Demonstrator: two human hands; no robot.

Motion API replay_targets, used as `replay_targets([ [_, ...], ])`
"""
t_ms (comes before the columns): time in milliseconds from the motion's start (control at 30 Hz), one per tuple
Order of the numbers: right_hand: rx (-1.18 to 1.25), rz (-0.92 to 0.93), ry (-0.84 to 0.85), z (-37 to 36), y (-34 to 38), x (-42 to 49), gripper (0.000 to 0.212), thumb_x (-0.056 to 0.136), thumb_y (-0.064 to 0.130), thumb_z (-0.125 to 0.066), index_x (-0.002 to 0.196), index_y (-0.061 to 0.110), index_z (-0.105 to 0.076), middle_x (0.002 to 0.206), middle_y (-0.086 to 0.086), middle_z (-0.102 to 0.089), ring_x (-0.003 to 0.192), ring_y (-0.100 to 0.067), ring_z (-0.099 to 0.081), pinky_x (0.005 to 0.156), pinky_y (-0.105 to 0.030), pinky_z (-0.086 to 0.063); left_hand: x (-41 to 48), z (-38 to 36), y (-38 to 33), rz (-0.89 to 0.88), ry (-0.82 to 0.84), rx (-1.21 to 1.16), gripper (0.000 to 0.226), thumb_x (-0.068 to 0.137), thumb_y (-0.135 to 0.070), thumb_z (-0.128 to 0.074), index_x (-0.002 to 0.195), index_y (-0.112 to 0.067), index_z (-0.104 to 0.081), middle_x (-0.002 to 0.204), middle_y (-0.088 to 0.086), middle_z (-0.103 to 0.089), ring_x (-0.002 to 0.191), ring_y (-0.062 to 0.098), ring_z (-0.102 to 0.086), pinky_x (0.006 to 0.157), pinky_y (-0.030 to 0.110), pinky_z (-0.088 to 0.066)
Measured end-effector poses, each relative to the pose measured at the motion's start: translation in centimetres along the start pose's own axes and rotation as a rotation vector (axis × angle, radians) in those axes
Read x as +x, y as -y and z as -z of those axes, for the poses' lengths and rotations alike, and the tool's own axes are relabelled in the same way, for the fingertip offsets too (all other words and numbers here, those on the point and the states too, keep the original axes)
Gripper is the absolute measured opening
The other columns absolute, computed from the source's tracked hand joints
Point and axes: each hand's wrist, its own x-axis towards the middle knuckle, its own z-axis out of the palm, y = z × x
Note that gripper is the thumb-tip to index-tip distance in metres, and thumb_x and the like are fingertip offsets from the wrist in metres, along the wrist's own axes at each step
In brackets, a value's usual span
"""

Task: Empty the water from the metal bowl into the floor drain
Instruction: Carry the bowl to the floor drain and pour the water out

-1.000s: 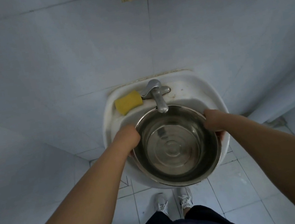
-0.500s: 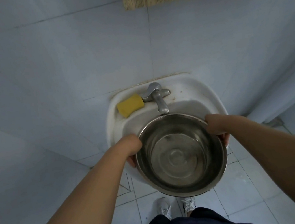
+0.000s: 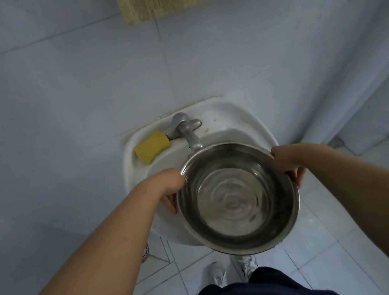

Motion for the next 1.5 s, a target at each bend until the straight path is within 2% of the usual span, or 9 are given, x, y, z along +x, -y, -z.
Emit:
replay_targets([
  [233, 0.191, -0.050, -0.174, -0.9, -4.6, -2.2, 0.031, 0.092, 0.012, -0.055, 0.121, 0.007, -0.048, 0.102, -0.022, -0.062, 0.071, -0.036, -0.072, 0.053, -0.044, -0.061, 0.4, -1.7, -5.0, -0.114, -0.028, 0.094, 0.024, 0.087, -0.004, -0.046, 0.073, 0.004, -0.063, 0.048, 0.016, -0.066, 0.044, 0.031, -0.065, 0.042, 0.037, -0.057],
  [467, 0.344, -0.158, -0.294, -0.7, -10.9, -3.5, 0.020, 0.093, 0.009, -0.053, 0.111, -0.001, -0.051, 0.092, -0.022, -0.065, 0.066, -0.033, -0.072, 0.049, -0.039, -0.061, 0.8, -5.1, -10.4, -0.203, -0.125, 0.160, 0.020, 0.091, -0.003, -0.040, 0.099, 0.007, -0.055, 0.082, 0.036, -0.065, 0.059, 0.044, -0.068, 0.062, 0.056, -0.058],
  [667, 0.441, -0.191, -0.322, 0.1, -18.3, -4.2, 0.024, 0.092, 0.009, -0.053, 0.115, 0.003, -0.049, 0.093, -0.022, -0.065, 0.067, -0.034, -0.072, 0.055, -0.044, -0.062, 1.1, -10.3, -15.8, -0.222, -0.188, 0.332, 0.020, 0.092, -0.010, -0.048, 0.085, 0.001, -0.063, 0.052, 0.015, -0.057, 0.044, 0.030, -0.064, 0.028, 0.020, -0.039],
  [867, 0.445, -0.178, -0.362, 2.8, -26.8, -4.4, 0.022, 0.088, 0.008, -0.052, 0.109, 0.004, -0.053, 0.089, -0.020, -0.067, 0.066, -0.035, -0.072, 0.057, -0.048, -0.061, 2.5, -16.9, -21.6, -0.212, -0.239, 0.270, 0.026, 0.089, -0.020, -0.049, 0.089, 0.001, -0.066, 0.066, 0.016, -0.065, 0.045, 0.028, -0.064, 0.041, 0.025, -0.047],
  [1000, 0.416, -0.174, -0.404, 5.2, -32.1, -3.6, 0.020, 0.087, 0.012, -0.050, 0.106, 0.007, -0.054, 0.093, -0.016, -0.064, 0.068, -0.031, -0.070, 0.050, -0.039, -0.060, 3.5, -21.3, -24.8, -0.171, -0.296, 0.152, 0.026, 0.087, -0.022, -0.055, 0.069, -0.002, -0.059, 0.055, 0.013, -0.061, 0.037, 0.025, -0.060, 0.035, 0.021, -0.039],
  [1100, 0.403, -0.189, -0.420, 6.4, -35.0, -2.6, 0.018, 0.087, 0.013, -0.051, 0.104, 0.008, -0.055, 0.094, -0.015, -0.064, 0.069, -0.030, -0.070, 0.058, -0.041, -0.061, 4.3, -23.5, -27.0, -0.125, -0.294, 0.071, 0.029, 0.087, -0.017, -0.058, 0.062, -0.005, -0.049, 0.057, 0.013, -0.057, 0.043, 0.026, -0.058, 0.035, 0.023, -0.039],
  [1233, 0.377, -0.194, -0.440, 8.7, -38.6, -0.7, 0.016, 0.087, 0.013, -0.051, 0.102, 0.009, -0.055, 0.089, -0.014, -0.064, 0.066, -0.028, -0.068, 0.048, -0.033, -0.056, 6.0, -25.6, -30.8, -0.130, -0.275, 0.022, 0.029, 0.089, -0.016, -0.055, 0.063, -0.004, -0.049, 0.069, 0.017, -0.061, 0.064, 0.034, -0.063, 0.060, 0.034, -0.052],
  [1367, 0.386, -0.196, -0.455, 11.7, -40.8, 2.2, 0.014, 0.085, 0.012, -0.051, 0.099, 0.013, -0.054, 0.089, -0.013, -0.063, 0.066, -0.029, -0.069, 0.054, -0.038, -0.061, 8.4, -26.8, -34.3, -0.115, -0.262, 0.010, 0.024, 0.088, -0.016, -0.054, 0.068, -0.003, -0.052, 0.064, 0.014, -0.061, 0.052, 0.029, -0.062, 0.042, 0.025, -0.044],
  [1500, 0.376, -0.185, -0.469, 14.6, -41.8, 5.9, 0.011, 0.084, 0.013, -0.054, 0.095, 0.015, -0.055, 0.084, -0.011, -0.064, 0.067, -0.027, -0.067, 0.055, -0.037, -0.060, 11.7, -27.0, -36.9, -0.103, -0.252, 0.013, 0.022, 0.089, -0.019, -0.052, 0.080, 0.000, -0.060, 0.076, 0.016, -0.066, 0.070, 0.032, -0.067, 0.060, 0.032, -0.052],
])
